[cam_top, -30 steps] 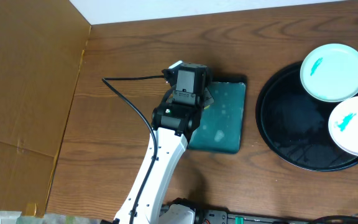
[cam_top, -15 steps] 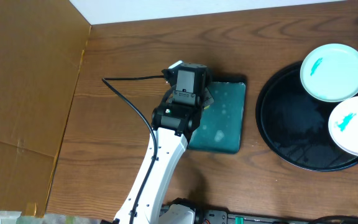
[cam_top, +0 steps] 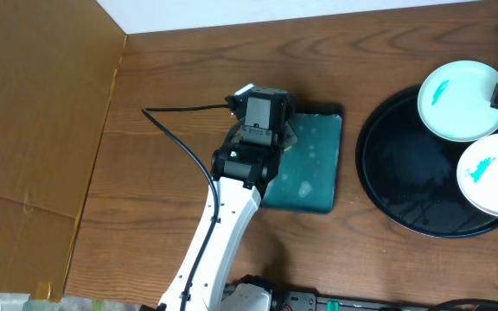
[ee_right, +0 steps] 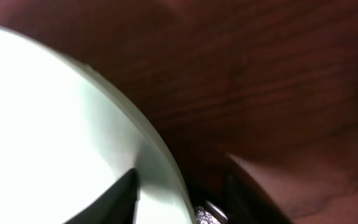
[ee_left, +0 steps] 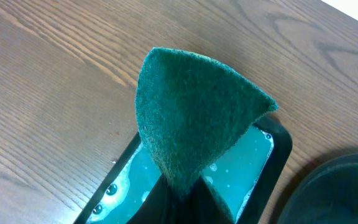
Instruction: Clean dirty plates on tray and stack at the side
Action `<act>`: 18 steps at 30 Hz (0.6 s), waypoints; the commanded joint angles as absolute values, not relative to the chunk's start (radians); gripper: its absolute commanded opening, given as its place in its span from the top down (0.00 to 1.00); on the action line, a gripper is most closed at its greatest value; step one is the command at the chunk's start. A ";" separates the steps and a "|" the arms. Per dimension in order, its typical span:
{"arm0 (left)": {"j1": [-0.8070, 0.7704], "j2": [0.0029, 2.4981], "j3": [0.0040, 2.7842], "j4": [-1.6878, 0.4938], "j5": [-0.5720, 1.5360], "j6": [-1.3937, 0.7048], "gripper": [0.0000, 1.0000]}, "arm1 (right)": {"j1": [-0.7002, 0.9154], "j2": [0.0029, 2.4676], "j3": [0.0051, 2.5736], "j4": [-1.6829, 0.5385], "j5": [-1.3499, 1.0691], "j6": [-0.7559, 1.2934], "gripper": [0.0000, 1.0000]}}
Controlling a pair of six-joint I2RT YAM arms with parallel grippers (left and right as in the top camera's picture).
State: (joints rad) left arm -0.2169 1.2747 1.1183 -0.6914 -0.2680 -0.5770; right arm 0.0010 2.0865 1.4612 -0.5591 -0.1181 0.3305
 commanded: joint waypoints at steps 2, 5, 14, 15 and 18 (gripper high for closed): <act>-0.212 1.294 1.116 -0.684 -0.274 -0.585 0.93 | 0.021 2.097 1.458 -0.549 -0.117 0.340 0.76; -0.212 1.305 1.116 -0.677 -0.274 -0.585 0.93 | 0.022 2.097 1.458 -0.545 -0.117 0.340 0.88; -0.212 1.320 1.116 -0.673 -0.273 -0.585 0.93 | 0.022 2.093 1.459 -0.538 -0.203 0.307 0.99; -0.212 1.320 1.116 -0.673 -0.273 -0.585 0.93 | 0.024 2.092 1.459 -0.539 -0.236 0.293 0.99; -0.212 1.320 1.116 -0.672 -0.273 -0.585 0.93 | 0.035 2.084 1.459 -0.545 -0.317 0.262 0.99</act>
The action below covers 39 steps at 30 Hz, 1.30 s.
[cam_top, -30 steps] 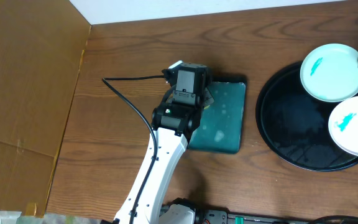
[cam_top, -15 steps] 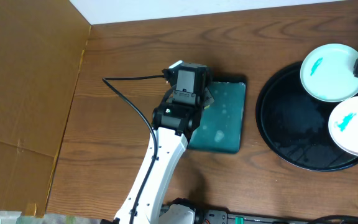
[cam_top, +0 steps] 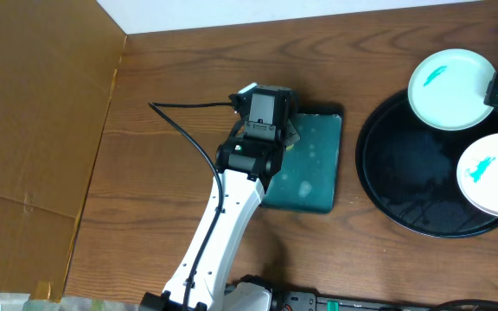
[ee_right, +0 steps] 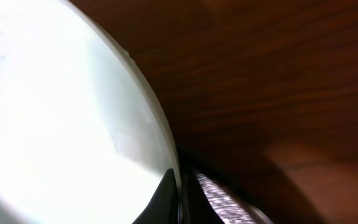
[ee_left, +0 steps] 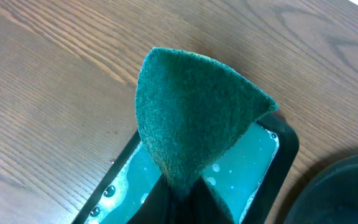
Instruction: Clean dirty plates on tray and stack at the side
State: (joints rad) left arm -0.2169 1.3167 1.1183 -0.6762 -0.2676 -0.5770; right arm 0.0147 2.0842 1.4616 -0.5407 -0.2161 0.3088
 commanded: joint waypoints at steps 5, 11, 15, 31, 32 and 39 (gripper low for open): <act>-0.212 1.324 1.116 -0.672 -0.273 -0.585 0.93 | 0.061 2.066 1.459 -0.587 -0.539 0.169 0.99; -0.212 1.378 1.116 -0.671 -0.271 -0.620 0.93 | 0.079 2.062 1.459 -0.770 -0.571 0.007 0.99; -0.212 1.448 1.116 -0.657 -0.269 -0.624 0.93 | 0.105 2.062 1.458 -0.861 -0.417 -0.010 0.99; -0.213 1.848 1.116 -0.574 -0.093 -0.627 0.93 | 0.151 2.063 1.458 -0.905 -0.236 0.029 0.99; -0.213 1.865 1.116 -0.574 -0.093 -0.626 0.94 | 0.150 2.063 1.458 -0.906 -0.236 0.028 0.99; -0.212 1.884 1.118 -0.566 -0.098 -0.607 0.93 | 0.155 2.063 1.458 -0.898 -0.236 0.012 0.99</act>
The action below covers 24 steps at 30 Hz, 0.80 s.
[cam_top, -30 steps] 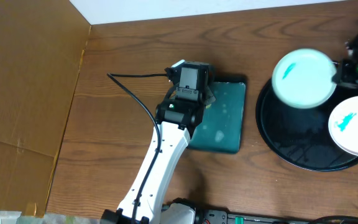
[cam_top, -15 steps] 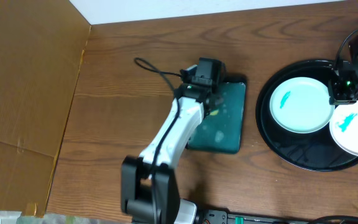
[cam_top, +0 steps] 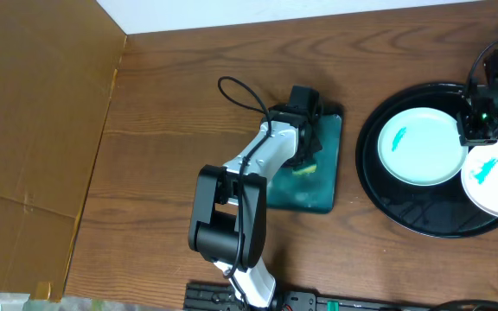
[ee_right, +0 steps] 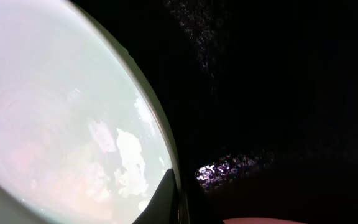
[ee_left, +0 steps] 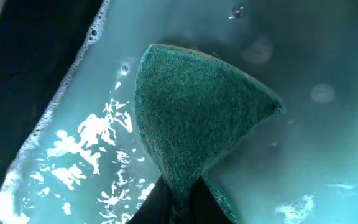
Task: Clean dirty plates on tray and stack at the side
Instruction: 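Dip the sponge into the soapy water tray with the left gripper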
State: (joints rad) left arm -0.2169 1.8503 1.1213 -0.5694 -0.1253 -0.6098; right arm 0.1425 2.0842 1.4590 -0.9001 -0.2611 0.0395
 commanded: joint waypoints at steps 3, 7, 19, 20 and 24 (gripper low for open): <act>-0.212 1.838 1.128 -0.573 -0.097 -0.564 0.93 | 0.163 2.063 1.458 -0.889 -0.236 -0.017 0.99; -0.213 1.717 1.129 -0.571 -0.097 -0.554 0.93 | 0.175 2.063 1.459 -0.871 -0.238 -0.015 0.99; -0.326 1.509 1.128 -0.550 -0.097 -0.554 0.93 | 0.199 2.054 1.460 -0.890 -0.236 -0.158 0.99; -0.347 1.511 1.128 -0.543 -0.097 -0.554 0.93 | 0.202 2.054 1.460 -0.891 -0.236 -0.195 0.99; -0.421 1.516 1.128 -0.516 -0.097 -0.551 0.93 | 0.212 2.054 1.460 -0.896 -0.247 -0.243 0.99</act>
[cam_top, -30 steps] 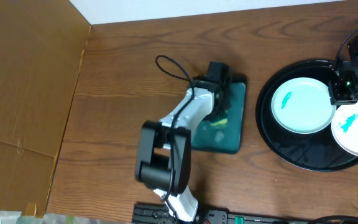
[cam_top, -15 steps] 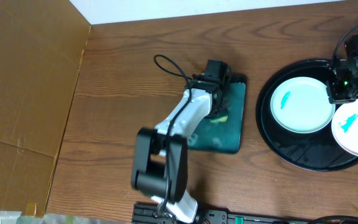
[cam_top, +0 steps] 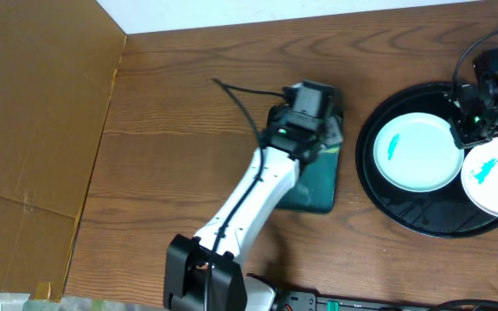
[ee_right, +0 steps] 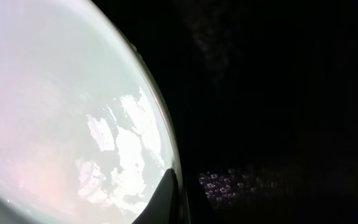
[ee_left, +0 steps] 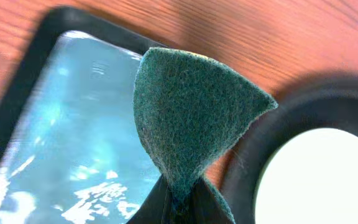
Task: Clean dirty plates on tray and stack at the side
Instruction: 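Dip the sponge into the soapy water tray with the left gripper, then carry the wet sponge with the left gripper onto the held plate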
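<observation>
My left gripper (ee_left: 180,196) is shut on a folded green sponge (ee_left: 191,118), held above the right end of the black basin of soapy water (ee_left: 61,124). In the overhead view that gripper (cam_top: 311,128) is over the basin's (cam_top: 318,186) far end. My right gripper (ee_right: 178,186) is shut on the rim of a white plate (ee_right: 61,124) with a teal smear (cam_top: 413,151), over the round black tray (cam_top: 405,207). A second smeared white plate (cam_top: 495,177) lies at the tray's right side.
A brown cardboard sheet (cam_top: 33,112) covers the table's left part. The left arm's black cable (cam_top: 245,99) loops over the wood behind the basin. The round tray's rim (ee_left: 272,106) lies just right of the basin.
The sponge was down in the soapy water; now it is raised above the basin's end nearest the round tray. The held plate has stayed over the tray, shifted slightly.
First the left gripper held the sponge above the basin's left side, and the right fingers stood either side of a plate's rim at the tray's far edge. Then the plate was gripped and held beyond the tray. Later it was over the tray's middle with the sponge in the water.
</observation>
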Action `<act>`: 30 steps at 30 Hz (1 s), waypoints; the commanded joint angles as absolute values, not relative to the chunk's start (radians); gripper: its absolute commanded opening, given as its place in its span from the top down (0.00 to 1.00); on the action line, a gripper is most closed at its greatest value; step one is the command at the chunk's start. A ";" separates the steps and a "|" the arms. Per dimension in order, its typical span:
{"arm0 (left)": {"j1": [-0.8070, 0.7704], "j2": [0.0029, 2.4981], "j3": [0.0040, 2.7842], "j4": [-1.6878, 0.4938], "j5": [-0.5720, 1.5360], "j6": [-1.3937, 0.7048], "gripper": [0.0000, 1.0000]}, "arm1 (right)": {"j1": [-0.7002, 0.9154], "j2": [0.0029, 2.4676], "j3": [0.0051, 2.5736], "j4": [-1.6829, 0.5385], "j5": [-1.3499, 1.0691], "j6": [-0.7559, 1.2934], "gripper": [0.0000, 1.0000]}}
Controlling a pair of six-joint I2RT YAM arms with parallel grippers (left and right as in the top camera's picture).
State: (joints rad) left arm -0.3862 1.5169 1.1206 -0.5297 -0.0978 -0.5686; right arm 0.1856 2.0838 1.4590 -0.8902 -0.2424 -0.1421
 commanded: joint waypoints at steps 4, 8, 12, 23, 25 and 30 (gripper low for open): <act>-0.483 1.516 1.128 -0.474 -0.097 -0.551 0.92 | 0.229 2.054 1.460 -0.908 -0.348 -0.340 0.99; -0.529 1.517 1.128 -0.446 -0.097 -0.551 0.93 | 0.237 2.054 1.460 -0.878 -0.364 -0.286 0.99; -0.552 1.530 1.128 -0.443 -0.097 -0.551 0.93 | 0.236 2.054 1.460 -0.876 -0.363 -0.144 0.69; -0.562 1.590 1.128 -0.431 -0.010 -0.567 0.93 | 0.252 2.054 1.454 -1.027 -0.338 0.022 0.73; -0.562 1.594 1.128 -0.431 -0.007 -0.570 0.93 | 0.261 2.054 1.449 -1.029 -0.277 0.077 0.72; -0.562 1.595 1.128 -0.431 -0.007 -0.578 0.93 | 0.266 2.054 1.444 -1.006 -0.236 0.133 0.99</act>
State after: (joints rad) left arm -0.5594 1.5944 1.1206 -0.4374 -0.0196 -0.5724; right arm 0.2573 2.0838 1.4555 -1.0119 -0.2729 0.0589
